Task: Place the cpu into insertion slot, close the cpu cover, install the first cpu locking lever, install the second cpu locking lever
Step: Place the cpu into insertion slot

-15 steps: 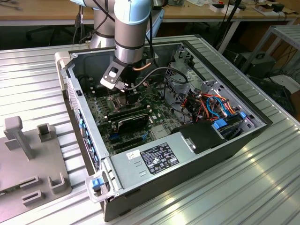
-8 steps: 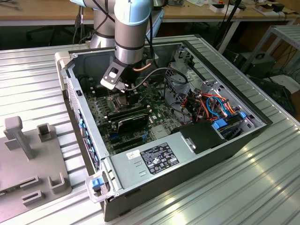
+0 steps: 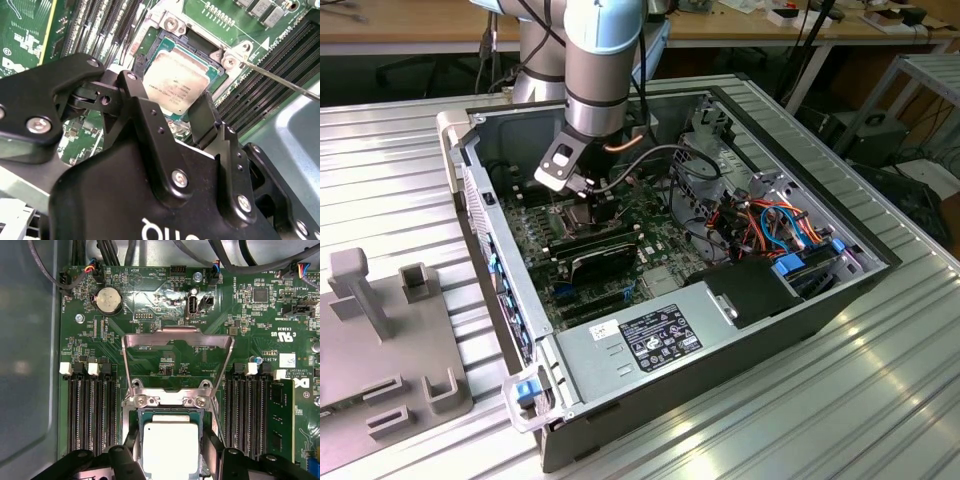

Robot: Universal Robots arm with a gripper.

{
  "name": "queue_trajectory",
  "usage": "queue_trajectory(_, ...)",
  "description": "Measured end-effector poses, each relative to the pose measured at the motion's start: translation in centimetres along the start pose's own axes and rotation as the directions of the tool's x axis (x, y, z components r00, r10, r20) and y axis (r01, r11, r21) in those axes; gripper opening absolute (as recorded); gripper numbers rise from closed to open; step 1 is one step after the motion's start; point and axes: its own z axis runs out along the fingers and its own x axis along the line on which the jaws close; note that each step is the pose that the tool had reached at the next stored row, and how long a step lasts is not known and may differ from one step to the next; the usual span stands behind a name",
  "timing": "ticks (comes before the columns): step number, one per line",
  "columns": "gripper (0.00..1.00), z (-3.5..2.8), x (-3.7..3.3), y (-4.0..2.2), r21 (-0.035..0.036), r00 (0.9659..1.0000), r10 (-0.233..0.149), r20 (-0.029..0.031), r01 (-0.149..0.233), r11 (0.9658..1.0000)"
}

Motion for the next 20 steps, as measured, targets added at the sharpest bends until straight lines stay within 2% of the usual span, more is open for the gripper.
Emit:
queue_trajectory(4,0.61,-0.44,-0.01,0.06,0.004,1.0,0.0,0.0,0.0,1.0)
queue_trajectory(11,0.6,-1.71,-0.02,0.18,0.0161,1.0,0.0,-0.0002,0.0,0.9999)
queue_trajectory(12,0.53,-1.91,-0.03,0.19,0.0183,1.0,0.0,-0.0001,0.0,0.9998)
queue_trajectory(13,0.41,-2.09,-0.03,0.2,0.0199,1.0,0.0,-0.0001,0.0,0.9998)
queue_trajectory(14,0.41,-2.22,-0.03,0.21,0.021,1.0,0.0,-0.0001,0.0,0.9998)
queue_trajectory(18,0.17,-2.6,-0.04,0.29,0.0259,1.0,-0.001,-0.0003,0.001,0.9997)
queue_trajectory(19,0.17,-2.6,-0.04,0.31,0.026,1.0,0.0,-0.0004,0.0,0.9997)
queue_trajectory(20,0.11,-2.6,-0.04,0.31,0.0262,1.0,0.0,-0.0004,0.0,0.9997)
